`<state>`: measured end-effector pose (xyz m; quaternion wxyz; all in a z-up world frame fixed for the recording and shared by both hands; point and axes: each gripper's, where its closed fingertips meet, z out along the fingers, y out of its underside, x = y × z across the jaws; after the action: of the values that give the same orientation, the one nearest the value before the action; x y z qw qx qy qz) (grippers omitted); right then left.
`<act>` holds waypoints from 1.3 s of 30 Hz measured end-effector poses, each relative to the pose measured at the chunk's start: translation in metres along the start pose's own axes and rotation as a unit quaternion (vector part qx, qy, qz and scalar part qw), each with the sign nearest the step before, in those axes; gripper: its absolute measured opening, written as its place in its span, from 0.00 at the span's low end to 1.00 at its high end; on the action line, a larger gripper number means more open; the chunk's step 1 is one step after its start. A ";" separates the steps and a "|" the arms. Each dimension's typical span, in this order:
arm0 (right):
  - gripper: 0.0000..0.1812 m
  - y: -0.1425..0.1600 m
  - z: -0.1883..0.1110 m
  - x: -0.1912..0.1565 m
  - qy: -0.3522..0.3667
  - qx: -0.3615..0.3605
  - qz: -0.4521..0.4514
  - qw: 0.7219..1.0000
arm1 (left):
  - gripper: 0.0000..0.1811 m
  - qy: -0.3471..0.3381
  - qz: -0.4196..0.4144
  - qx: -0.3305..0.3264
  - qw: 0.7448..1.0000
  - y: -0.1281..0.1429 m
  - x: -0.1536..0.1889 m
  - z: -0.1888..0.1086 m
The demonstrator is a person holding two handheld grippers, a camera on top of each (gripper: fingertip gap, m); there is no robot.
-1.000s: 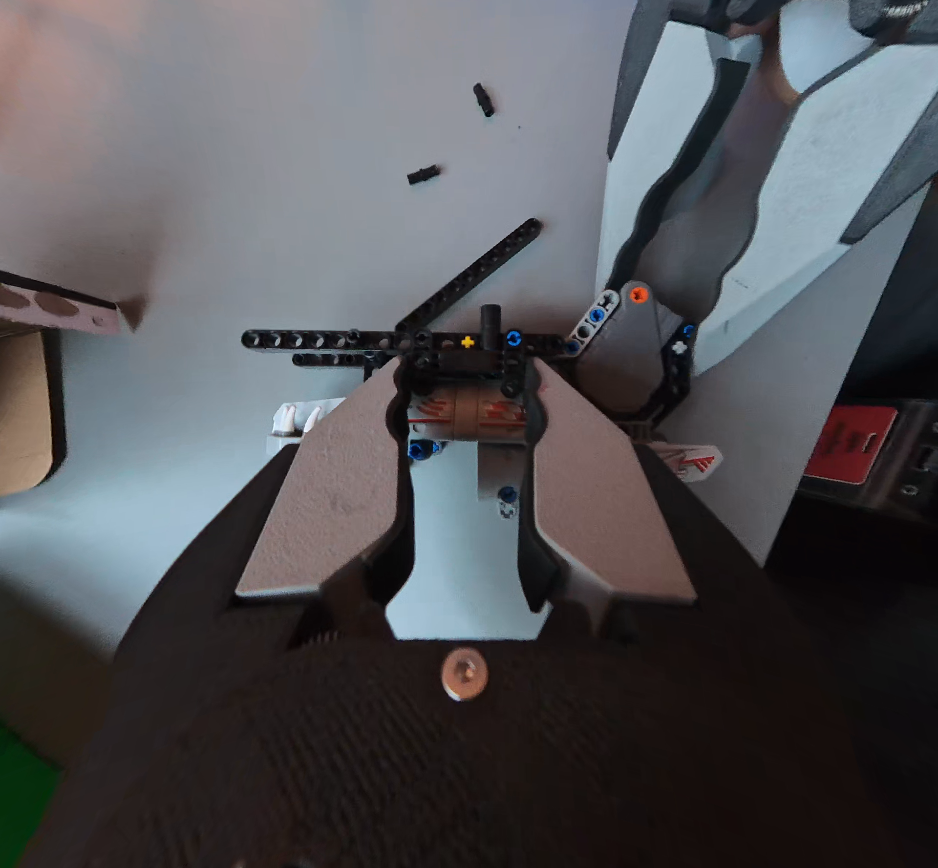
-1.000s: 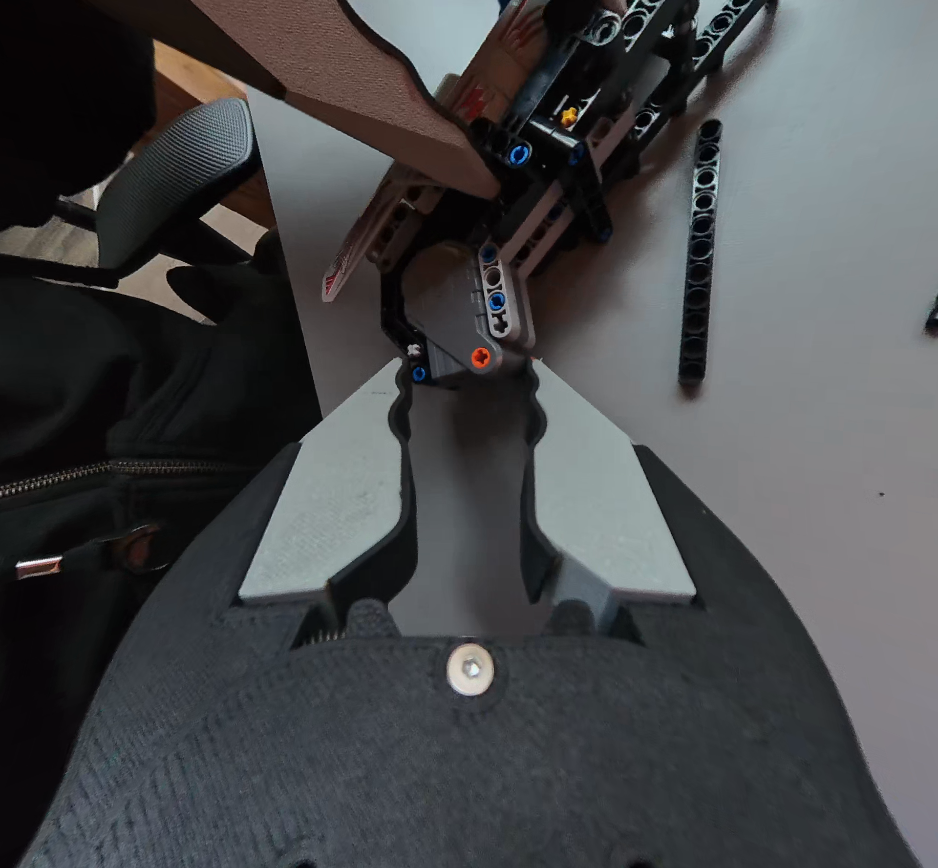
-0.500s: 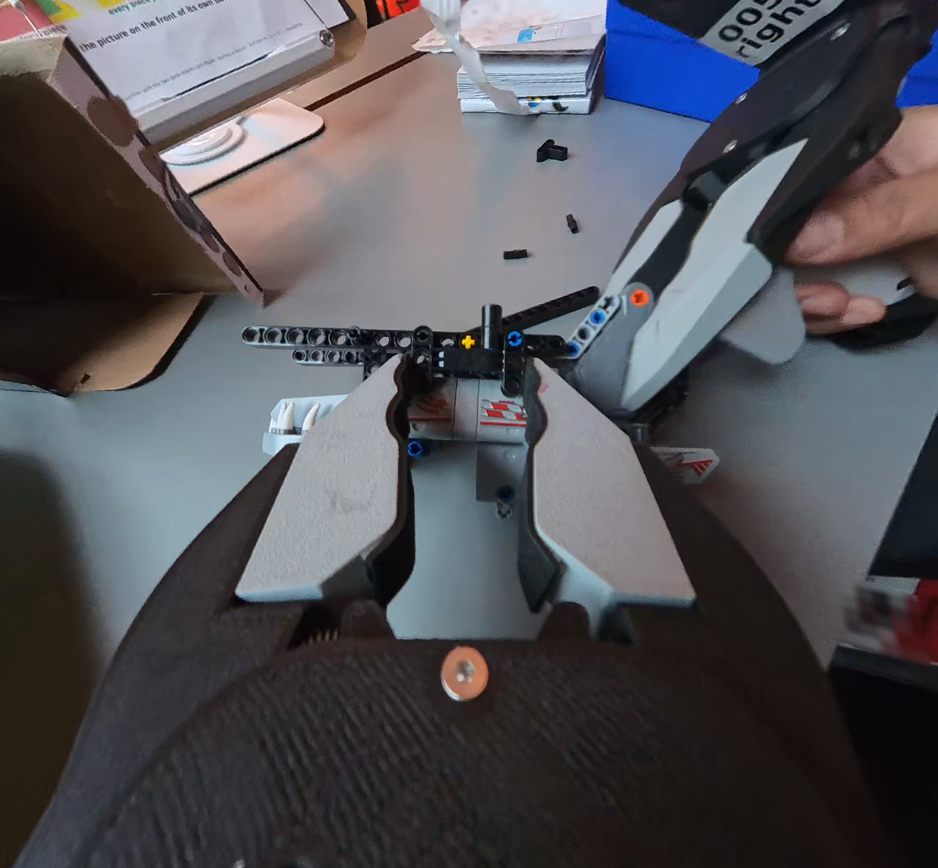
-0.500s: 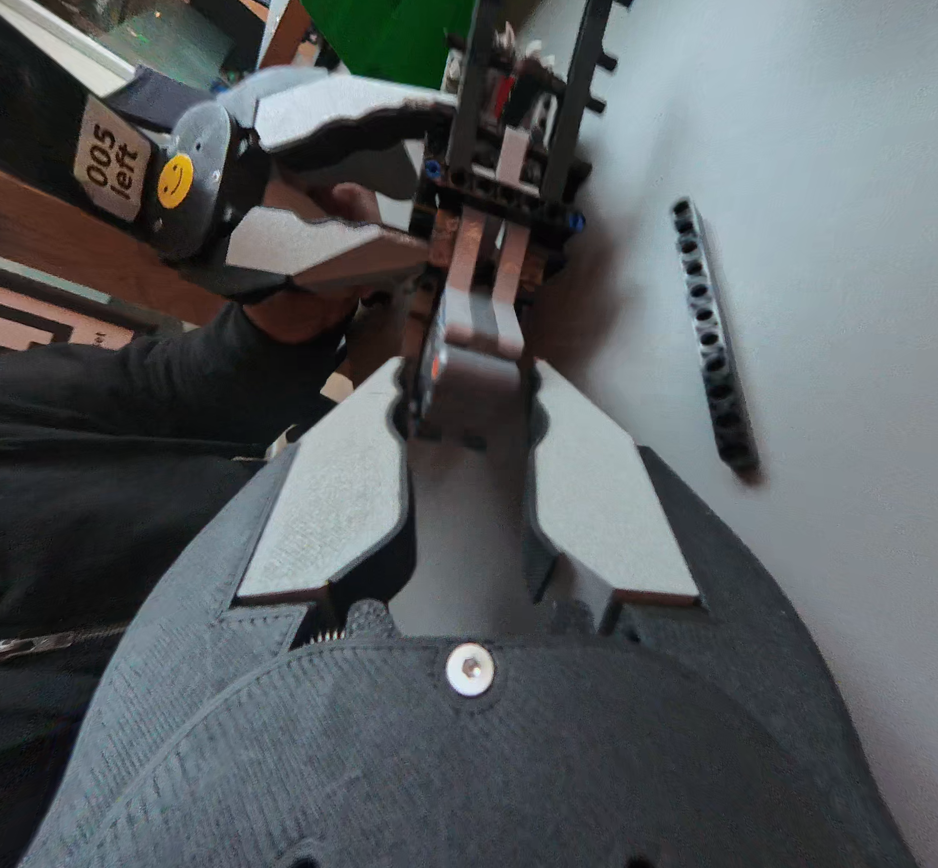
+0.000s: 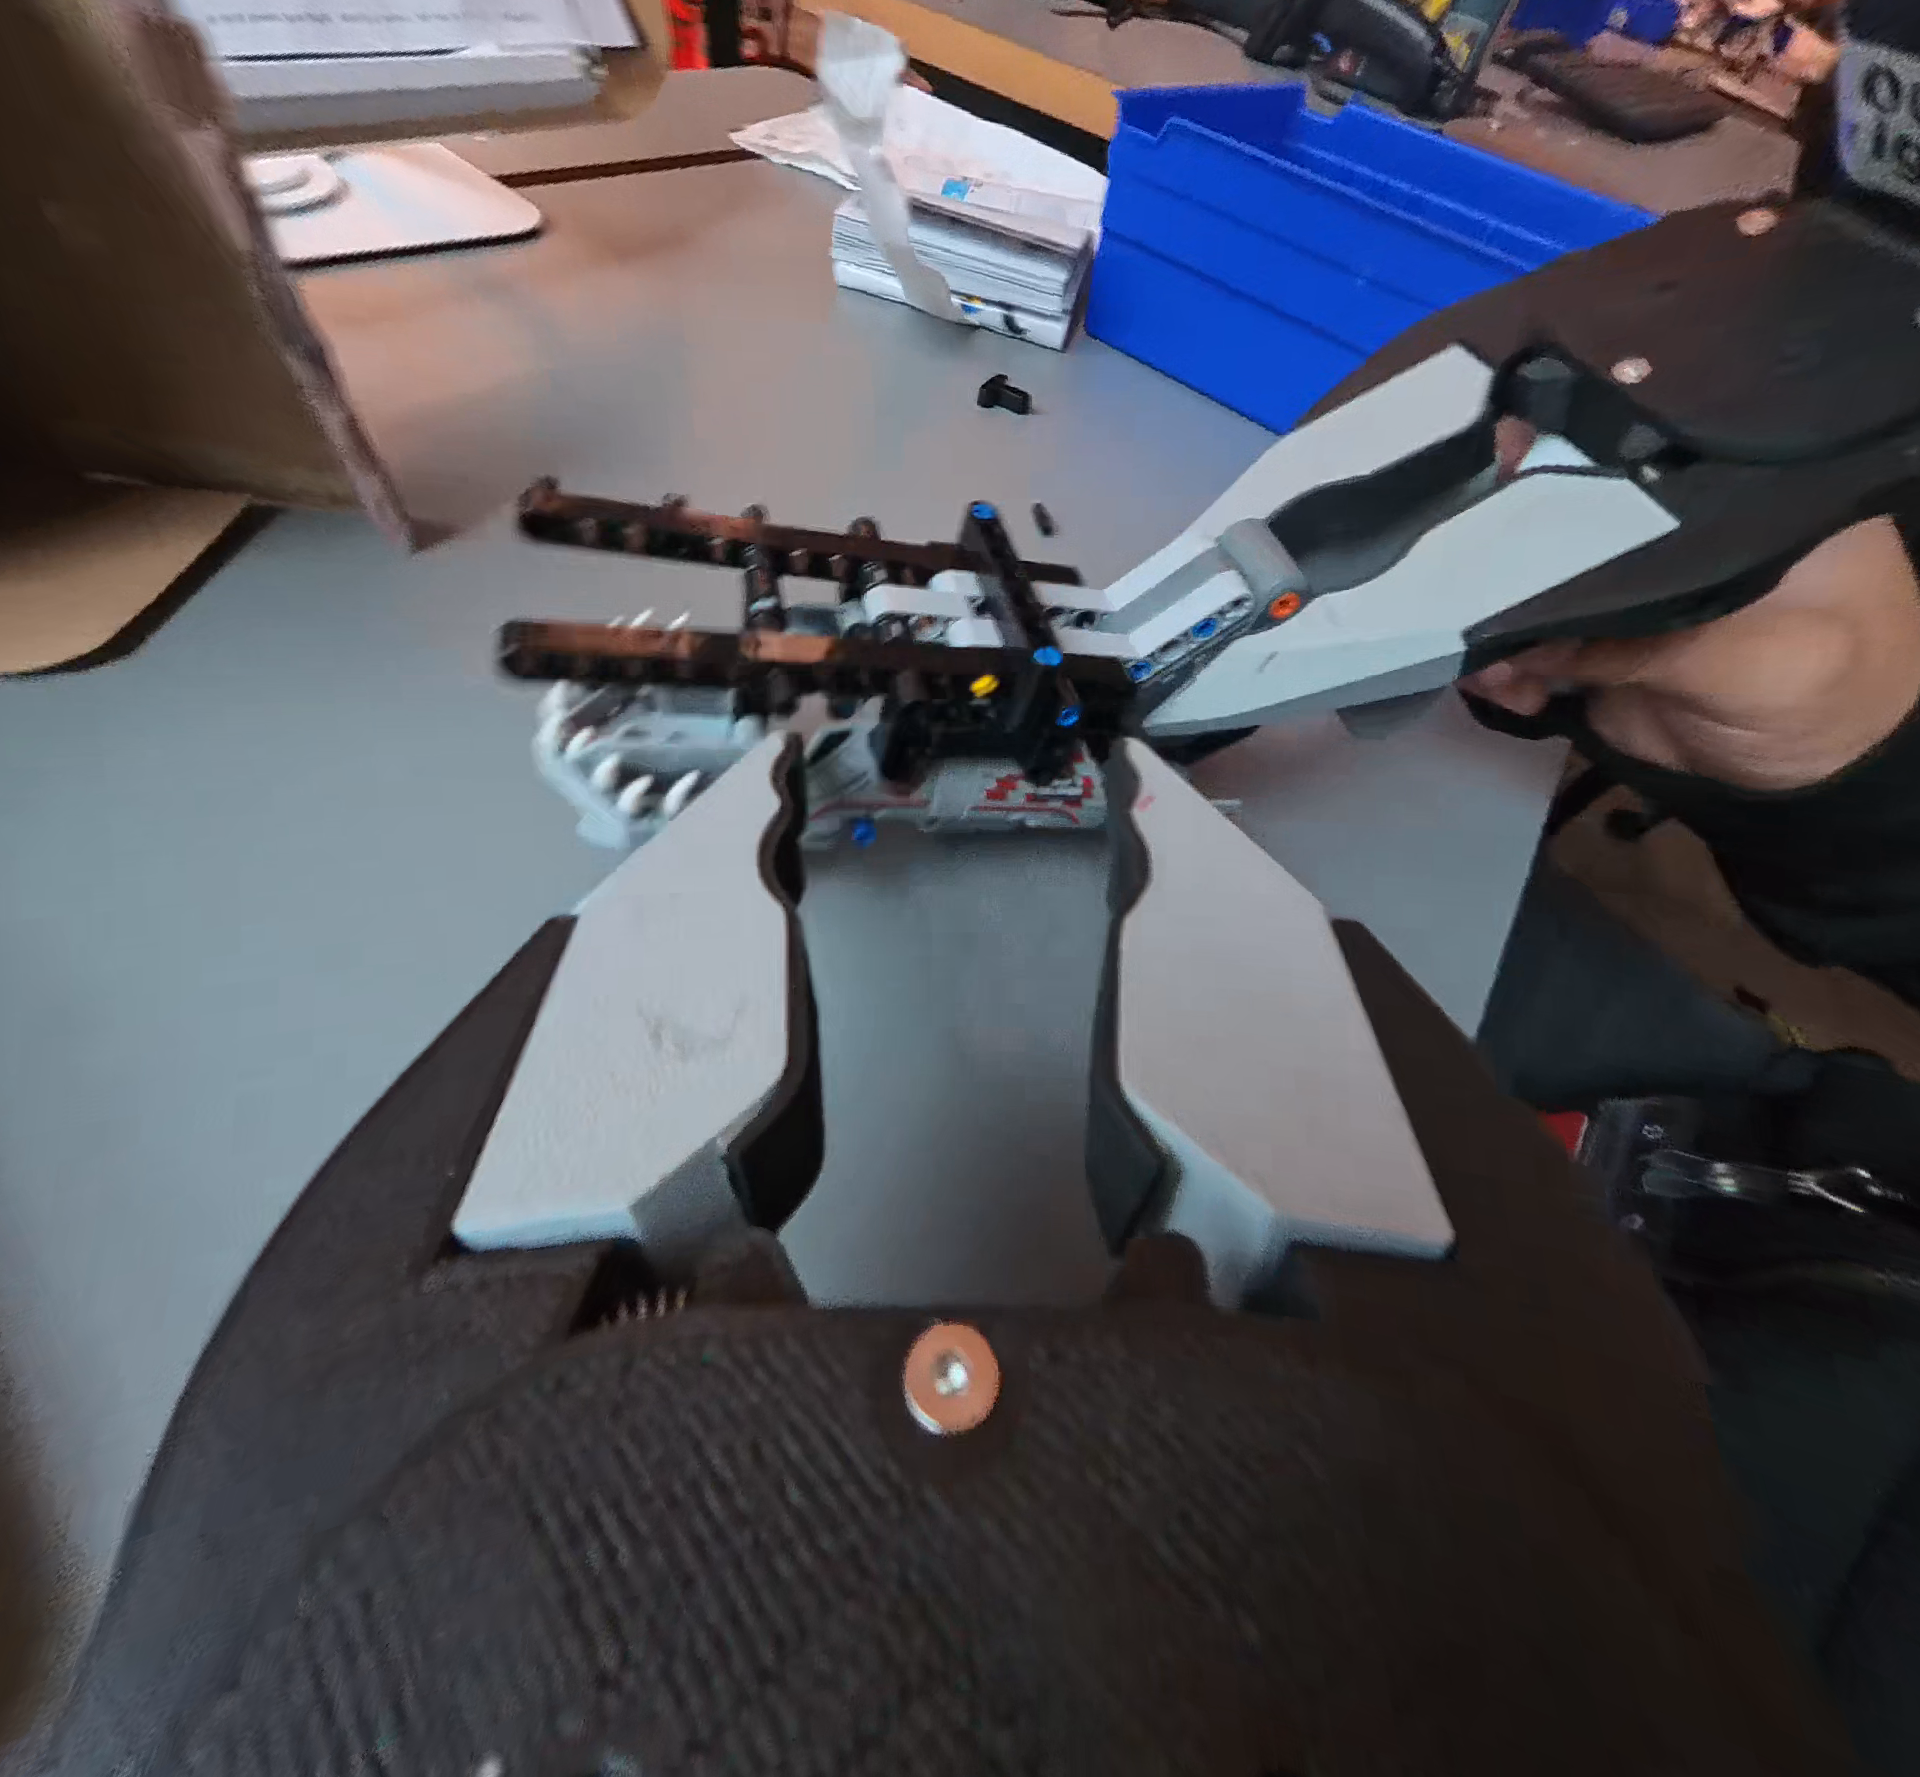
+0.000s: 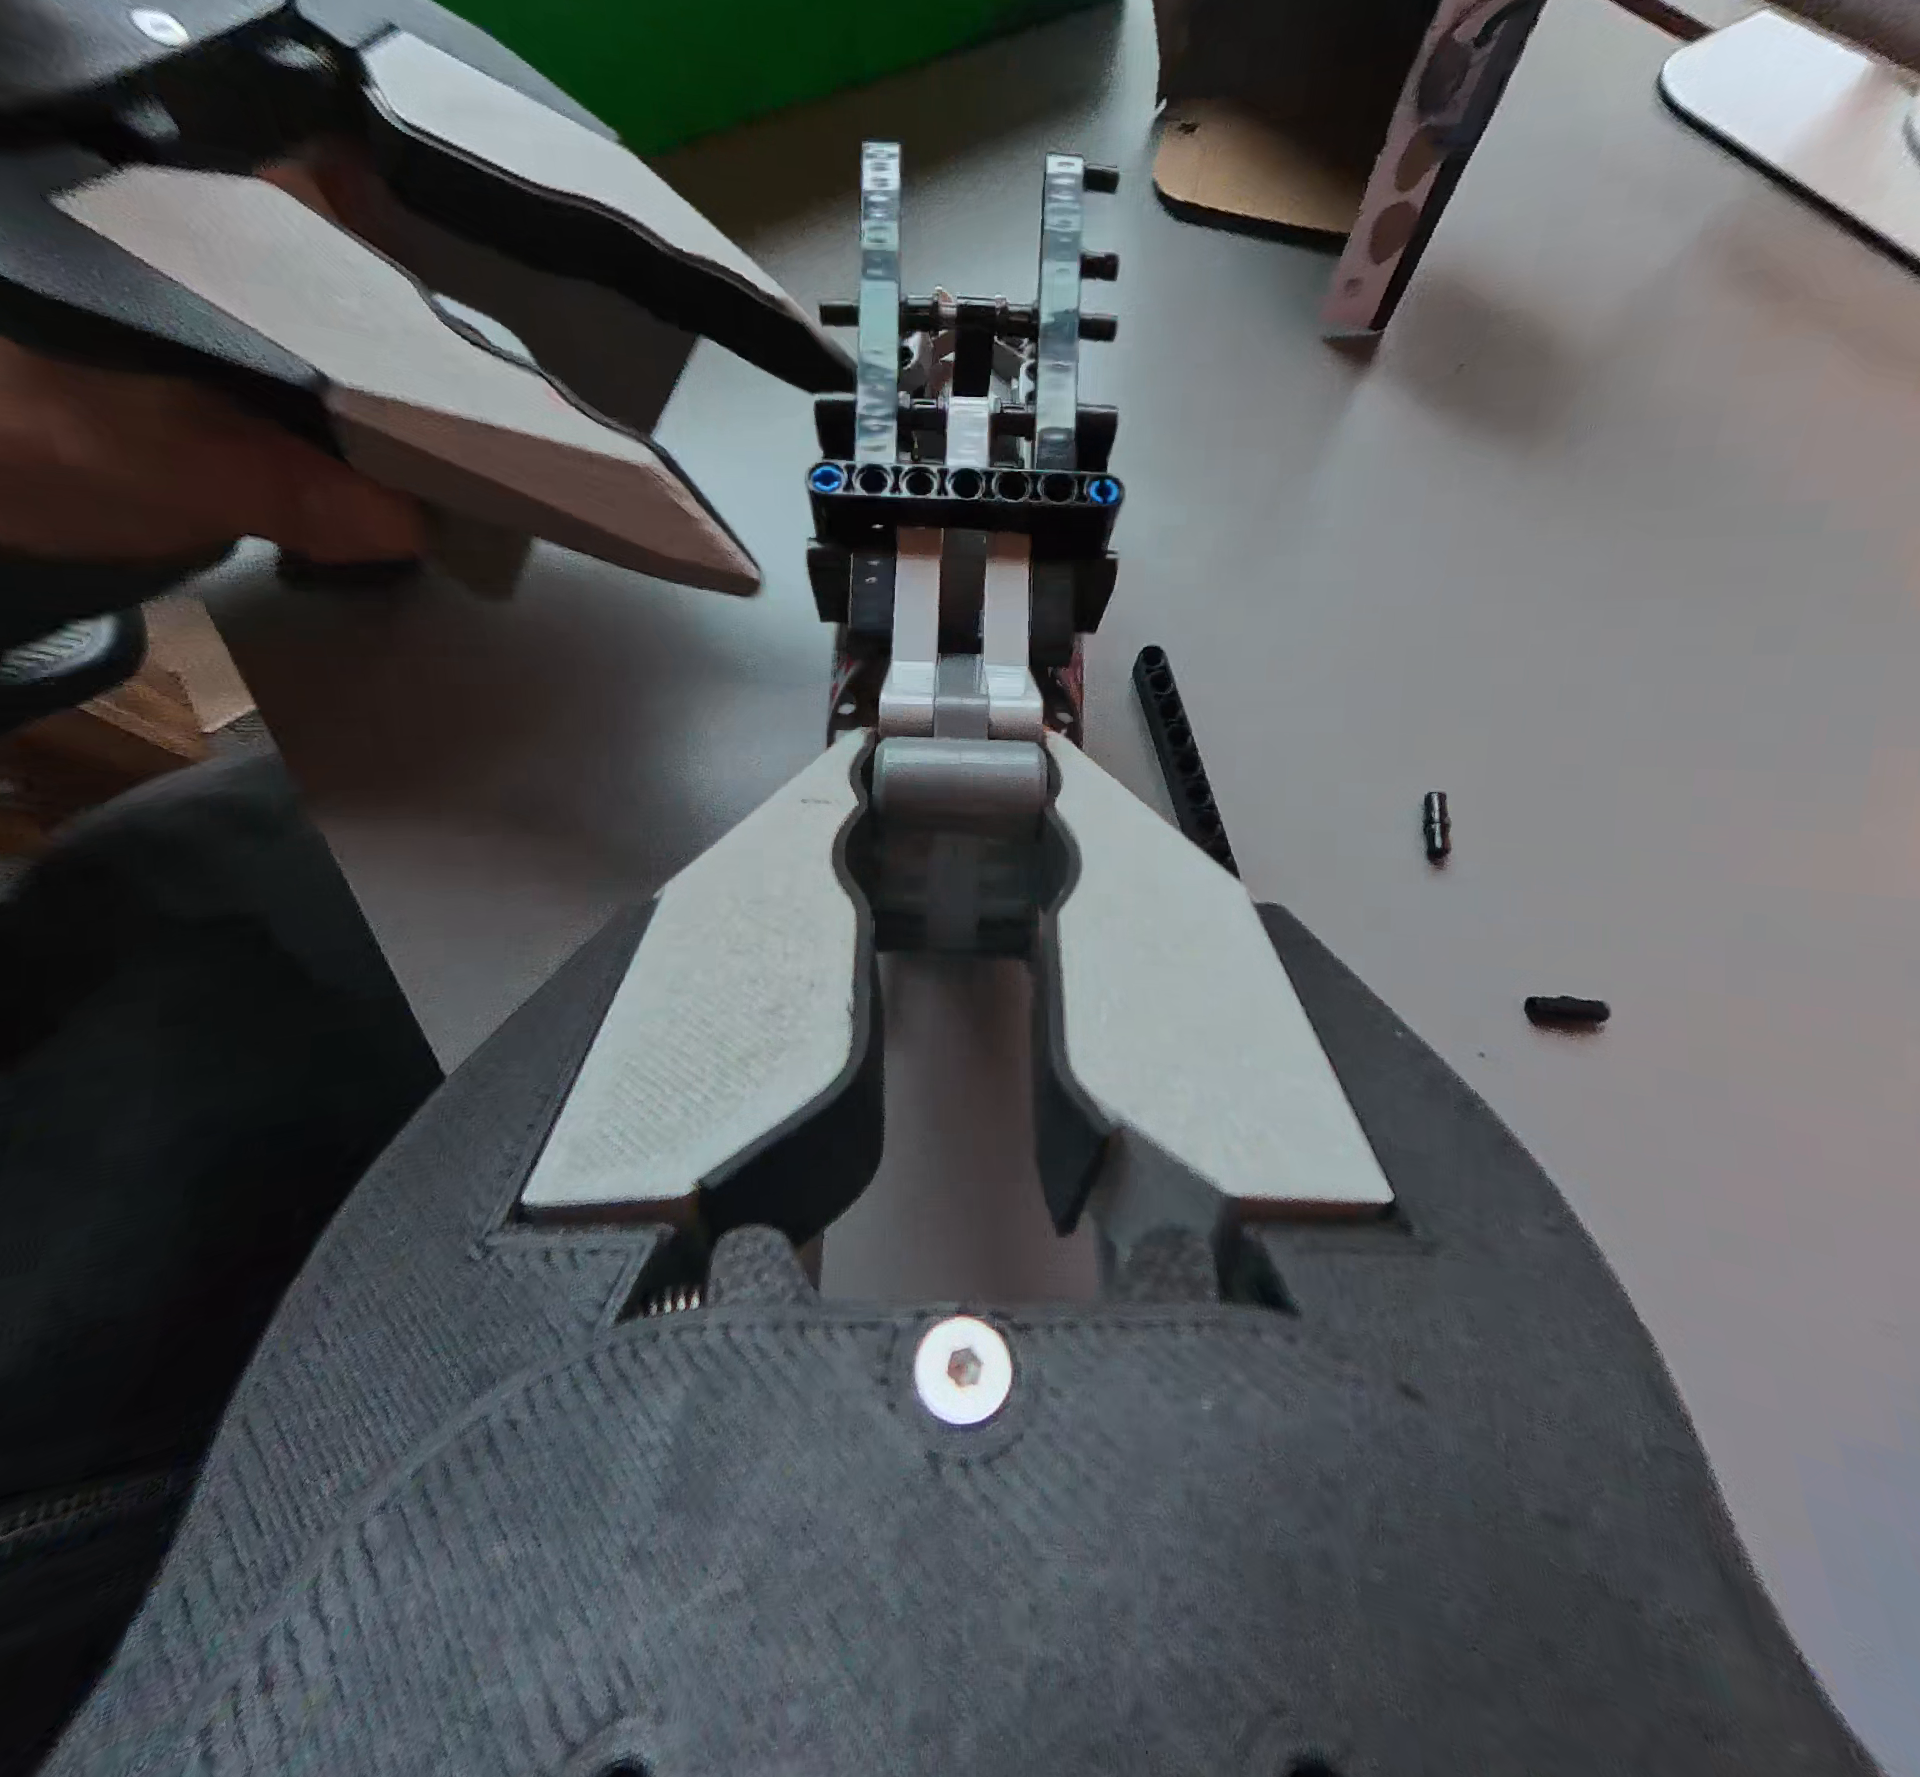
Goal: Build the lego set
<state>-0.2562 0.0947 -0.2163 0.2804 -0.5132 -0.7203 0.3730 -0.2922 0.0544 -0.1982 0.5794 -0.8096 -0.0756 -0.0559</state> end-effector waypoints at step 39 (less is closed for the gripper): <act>0.13 -0.002 0.003 -0.013 0.081 0.078 0.006 0.994 | 0.08 0.055 0.125 -0.405 0.904 -0.001 -0.038 0.026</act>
<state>-0.2553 0.0817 -0.2168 0.3746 -0.5224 -0.6612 0.3866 -0.3298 0.0775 -0.2125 0.2066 -0.9731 0.0873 -0.0528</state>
